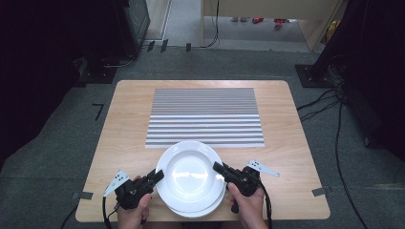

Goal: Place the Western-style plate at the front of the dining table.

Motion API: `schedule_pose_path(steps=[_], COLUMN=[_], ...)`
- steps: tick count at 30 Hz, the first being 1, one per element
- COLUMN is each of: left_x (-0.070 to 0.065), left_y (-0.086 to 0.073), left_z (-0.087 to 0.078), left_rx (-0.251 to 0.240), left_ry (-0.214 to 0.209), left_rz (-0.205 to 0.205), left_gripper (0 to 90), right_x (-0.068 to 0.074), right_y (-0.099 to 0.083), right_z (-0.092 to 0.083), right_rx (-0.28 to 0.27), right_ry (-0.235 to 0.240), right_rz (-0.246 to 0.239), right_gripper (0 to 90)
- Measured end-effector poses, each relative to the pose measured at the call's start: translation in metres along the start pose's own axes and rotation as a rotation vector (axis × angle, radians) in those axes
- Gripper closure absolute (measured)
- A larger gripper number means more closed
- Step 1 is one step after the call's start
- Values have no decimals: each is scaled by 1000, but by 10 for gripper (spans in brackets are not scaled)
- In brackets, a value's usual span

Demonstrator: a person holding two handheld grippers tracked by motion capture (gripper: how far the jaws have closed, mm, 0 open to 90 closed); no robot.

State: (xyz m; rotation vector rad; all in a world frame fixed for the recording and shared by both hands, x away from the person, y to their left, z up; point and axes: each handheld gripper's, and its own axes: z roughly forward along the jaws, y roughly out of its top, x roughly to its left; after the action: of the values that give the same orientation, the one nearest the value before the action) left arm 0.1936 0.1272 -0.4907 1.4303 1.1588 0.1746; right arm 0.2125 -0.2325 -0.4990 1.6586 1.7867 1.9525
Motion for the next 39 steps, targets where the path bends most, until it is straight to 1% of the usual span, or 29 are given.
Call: schedule_pose_path(steps=[3,4,7,8,13,17,20,23,26,27,28,29,30,31,32,33,35,36,37,38,39], left_x=[1,3,3,3,3,4,5,5,7,7,8,8,9,9,11,11,12,13,13,14,14], left_y=[1,3,6,9,16,23,27,30,37,37,41,41,45,45,49,49,55,60,60,66,66], left_z=[2,3,3,4,5,7,9,11,17,17,21,21,26,26,31,31,36,41,41,46,46], left_rx=[-2,-3,-3,-8,-16,-23,-30,-29,-27,-27,-27,-27,-26,-26,-24,-24,-24,-21,-21,-19,-19], left_ry=[-1,-11,-20,-32,-46,-53,-61,-58,-55,-55,-56,-56,-58,-58,-58,-58,-58,-57,-57,-56,-56], left_rz=[-8,-20,-22,-22,-16,-24,-34,-29,-32,-32,-30,-30,-33,-33,-33,-33,-36,-36,-36,-29,-29], left_gripper=[754,757,767,772,781,783,786,786,785,785,785,784,785,785,784,784,784,783,784,784,784], right_x=[3,5,5,5,5,5,5,5,4,4,3,3,2,1,0,0,-2,-4,-4,-7,-7], right_y=[3,6,9,11,15,24,29,32,39,39,43,43,48,50,53,53,58,63,63,68,68], right_z=[0,0,0,0,1,4,6,8,11,11,12,12,14,15,16,16,19,22,22,25,25], right_rx=[0,-3,-5,-6,-3,-2,2,-1,0,0,0,0,-2,-2,-4,-4,-8,-8,-8,-12,-12], right_ry=[0,0,1,3,10,18,22,26,23,23,20,20,19,17,15,15,13,13,13,12,12], right_rz=[-10,-21,-33,-40,-36,-38,-30,-33,-34,-34,-34,-34,-38,-38,-37,-37,-35,-32,-32,-23,-23], right_gripper=[789,791,791,787,786,787,788,789,789,789,789,789,789,790,790,790,791,791,791,791,791])
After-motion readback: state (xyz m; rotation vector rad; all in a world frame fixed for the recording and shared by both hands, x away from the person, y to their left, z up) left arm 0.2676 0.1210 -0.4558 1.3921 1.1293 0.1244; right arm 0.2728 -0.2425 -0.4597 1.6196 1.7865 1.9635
